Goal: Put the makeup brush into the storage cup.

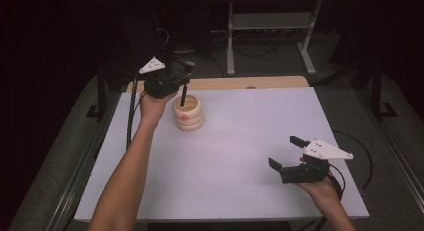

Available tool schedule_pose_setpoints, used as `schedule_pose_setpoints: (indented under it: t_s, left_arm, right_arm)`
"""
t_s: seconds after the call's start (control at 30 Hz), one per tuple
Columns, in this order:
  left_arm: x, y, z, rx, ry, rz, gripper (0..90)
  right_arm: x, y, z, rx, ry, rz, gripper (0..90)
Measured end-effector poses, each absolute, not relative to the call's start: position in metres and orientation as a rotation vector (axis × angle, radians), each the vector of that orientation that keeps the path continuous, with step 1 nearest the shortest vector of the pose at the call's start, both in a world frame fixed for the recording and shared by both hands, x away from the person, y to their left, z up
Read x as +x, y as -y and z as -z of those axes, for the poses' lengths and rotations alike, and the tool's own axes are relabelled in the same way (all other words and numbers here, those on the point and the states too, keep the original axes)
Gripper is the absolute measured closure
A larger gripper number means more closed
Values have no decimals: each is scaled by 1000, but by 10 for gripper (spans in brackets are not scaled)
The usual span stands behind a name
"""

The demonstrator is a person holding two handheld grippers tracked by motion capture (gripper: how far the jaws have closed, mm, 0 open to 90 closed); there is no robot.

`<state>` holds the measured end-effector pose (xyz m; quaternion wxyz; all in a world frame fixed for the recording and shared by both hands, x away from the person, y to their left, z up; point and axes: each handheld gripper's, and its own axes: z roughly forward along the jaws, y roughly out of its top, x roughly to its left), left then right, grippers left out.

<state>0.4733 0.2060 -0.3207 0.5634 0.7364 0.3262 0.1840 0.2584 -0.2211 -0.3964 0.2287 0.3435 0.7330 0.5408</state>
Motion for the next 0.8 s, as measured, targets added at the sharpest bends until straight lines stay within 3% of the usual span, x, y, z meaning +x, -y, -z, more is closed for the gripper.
schedule_pose_setpoints:
  t_s: [0.8]
  left_arm:
    - [476,-199,339,1789,-781,-436,776]
  right_arm:
    - [258,221,397,947,-2020,-1489,0]
